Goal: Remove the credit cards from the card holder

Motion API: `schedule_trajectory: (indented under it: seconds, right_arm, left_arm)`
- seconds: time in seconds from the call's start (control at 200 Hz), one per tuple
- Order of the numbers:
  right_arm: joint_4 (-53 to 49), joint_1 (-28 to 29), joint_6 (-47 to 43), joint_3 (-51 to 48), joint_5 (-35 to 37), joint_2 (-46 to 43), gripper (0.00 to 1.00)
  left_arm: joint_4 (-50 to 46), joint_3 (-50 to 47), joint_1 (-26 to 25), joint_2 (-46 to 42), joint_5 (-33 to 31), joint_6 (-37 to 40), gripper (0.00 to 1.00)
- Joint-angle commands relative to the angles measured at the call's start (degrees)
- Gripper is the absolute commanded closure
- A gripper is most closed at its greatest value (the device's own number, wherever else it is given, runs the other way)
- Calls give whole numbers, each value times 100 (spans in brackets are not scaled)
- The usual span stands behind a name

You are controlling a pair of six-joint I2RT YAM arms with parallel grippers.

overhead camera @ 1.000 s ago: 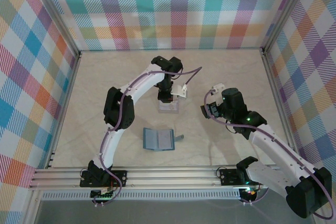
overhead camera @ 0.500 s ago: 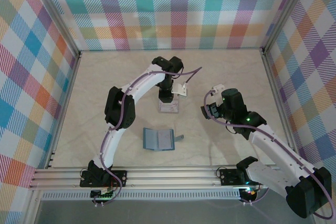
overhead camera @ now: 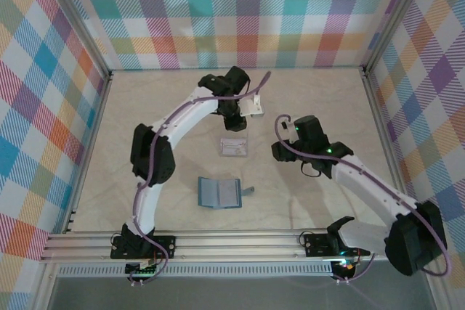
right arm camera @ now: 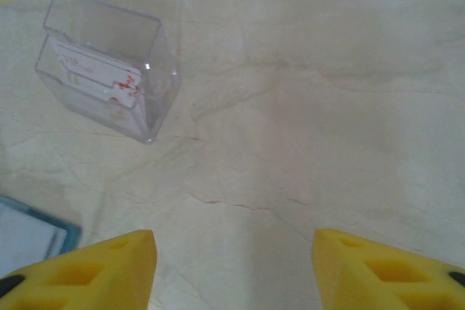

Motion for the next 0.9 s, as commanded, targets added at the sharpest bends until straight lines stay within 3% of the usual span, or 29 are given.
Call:
schedule_trajectory:
  seconds: [0.0,0.14,0.295,0.49,0.66,0.775,0.845,0.895]
  right_arm:
    - [-308,373,964,290,-544,293,44]
    - [-258,849,1610,287,-741,596,45]
    - [-77,994,2417,178,-1499,952,52]
    - [115,1214,2840,-160,-1722,1179,52]
    - [270,1280,3044,-399,-1856,1413,47]
    - [232,1308,3023,-433,-1954,1635,47]
    - [405,1313,3016,-500,-2110,1772,49]
    - [506,1339,3019,-532,-2180,1840,57]
  left_arm:
    - [867,-677,44,-867,720,-1294,76]
    - [1724,-1737,44,-1687,867,-2768,78]
    - [2399,-2688,53,-2469,739,-4337,76]
    - [3107,-3938,53,-3450,652,-6120,72]
    - [3614,-4871,55,-4248,820,-7075,69]
    - [3331,-5033,53,-4524,872,-7306,68]
    - [3026,-5025,44,-4602,1050,-7293,69]
    - [2827,-5069,6,-4708,1041,-7284,70]
